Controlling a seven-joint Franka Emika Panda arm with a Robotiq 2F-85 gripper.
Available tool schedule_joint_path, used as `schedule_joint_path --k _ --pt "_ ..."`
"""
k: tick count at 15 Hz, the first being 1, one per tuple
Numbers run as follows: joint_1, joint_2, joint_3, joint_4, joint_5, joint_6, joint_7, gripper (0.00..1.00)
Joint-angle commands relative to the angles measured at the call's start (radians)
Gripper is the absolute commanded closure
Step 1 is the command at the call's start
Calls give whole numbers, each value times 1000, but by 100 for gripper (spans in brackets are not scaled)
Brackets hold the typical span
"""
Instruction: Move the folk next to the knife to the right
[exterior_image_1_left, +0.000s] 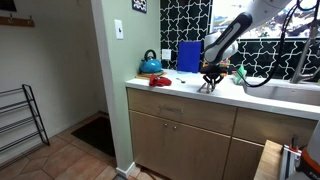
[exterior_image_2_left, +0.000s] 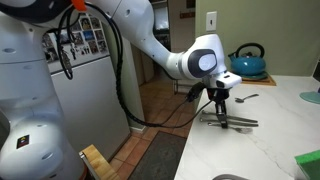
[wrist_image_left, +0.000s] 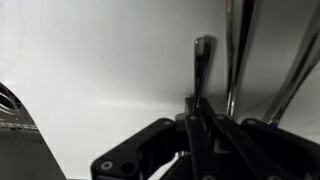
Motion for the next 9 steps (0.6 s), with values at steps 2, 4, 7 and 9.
schedule_joint_path --k 2,4,7,9 --pt "-14 -28 -4 -61 -1 74 -48 87" --pt "-17 -36 -6 -61 -2 90 -65 61" --pt "-22 -62 -10 -61 -9 106 -92 38" --pt "-33 -87 -8 -58 21 118 -140 23"
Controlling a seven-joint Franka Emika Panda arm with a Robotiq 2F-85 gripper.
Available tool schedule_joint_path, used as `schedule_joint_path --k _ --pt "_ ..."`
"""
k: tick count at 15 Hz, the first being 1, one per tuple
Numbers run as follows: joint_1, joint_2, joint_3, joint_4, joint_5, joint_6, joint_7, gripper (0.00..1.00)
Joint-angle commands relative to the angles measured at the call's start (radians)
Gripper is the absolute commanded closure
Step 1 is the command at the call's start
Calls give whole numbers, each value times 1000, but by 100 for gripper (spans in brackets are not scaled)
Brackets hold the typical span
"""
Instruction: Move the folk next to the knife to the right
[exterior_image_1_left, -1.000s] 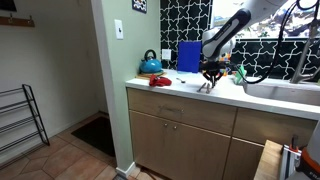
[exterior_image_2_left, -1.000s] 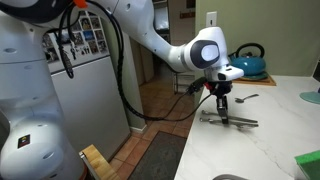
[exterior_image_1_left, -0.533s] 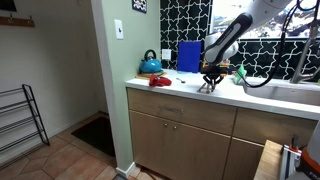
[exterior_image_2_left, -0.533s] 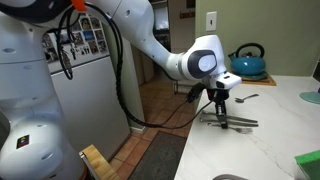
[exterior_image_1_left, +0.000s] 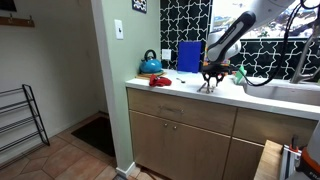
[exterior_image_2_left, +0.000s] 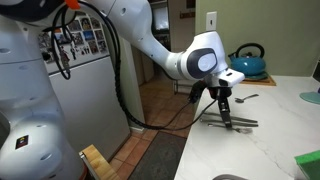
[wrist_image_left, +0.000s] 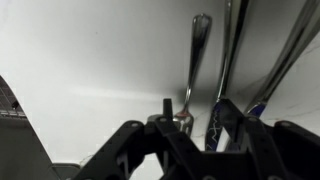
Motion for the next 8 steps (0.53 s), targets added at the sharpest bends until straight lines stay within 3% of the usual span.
schedule_joint_path --k 1,3,8 --pt "-22 -73 -1 -28 48 25 -96 15" --pt "-28 -98 8 -7 124 -12 -173 1" --pt "-24 -116 18 109 352 -104 -422 0"
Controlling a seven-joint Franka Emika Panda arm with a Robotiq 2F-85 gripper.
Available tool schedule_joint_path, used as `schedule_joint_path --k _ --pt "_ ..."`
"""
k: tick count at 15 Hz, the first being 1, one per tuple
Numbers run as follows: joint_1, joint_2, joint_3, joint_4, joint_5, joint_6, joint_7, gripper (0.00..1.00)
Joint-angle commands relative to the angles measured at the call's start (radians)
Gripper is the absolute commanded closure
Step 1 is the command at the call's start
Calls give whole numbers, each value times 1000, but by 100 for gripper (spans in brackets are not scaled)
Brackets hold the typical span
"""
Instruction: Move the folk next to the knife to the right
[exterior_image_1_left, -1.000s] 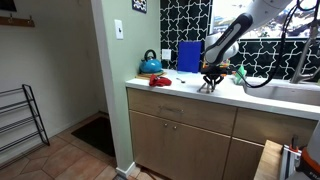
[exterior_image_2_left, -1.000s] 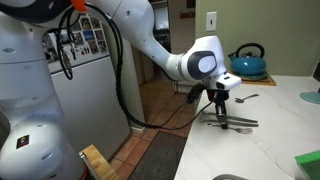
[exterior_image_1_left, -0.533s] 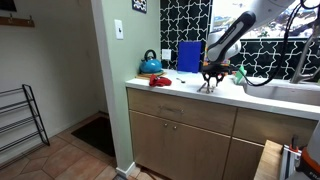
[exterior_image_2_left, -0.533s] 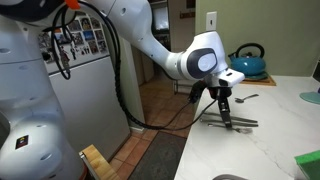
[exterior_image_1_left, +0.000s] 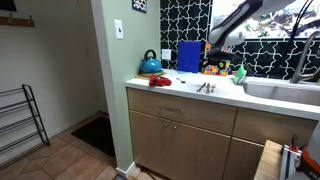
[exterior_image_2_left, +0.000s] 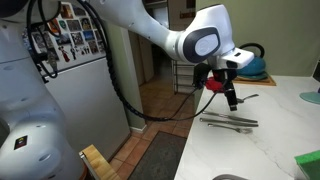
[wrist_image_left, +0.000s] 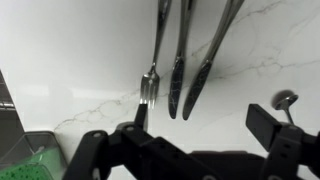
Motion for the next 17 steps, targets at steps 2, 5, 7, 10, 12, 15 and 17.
schedule_joint_path --k 2,5,7,10,12,15,17 --pt "-4 -2 20 133 179 -139 -248 0" --pt "1 13 31 217 228 -206 -436 0" --pt "6 4 42 240 222 -192 -534 0" --pt "16 -22 58 246 216 -155 -676 0" --pt "23 -63 68 228 212 -112 -758 0" --pt "24 -46 71 255 197 -131 -756 0" --pt "28 -65 71 249 197 -131 -780 0"
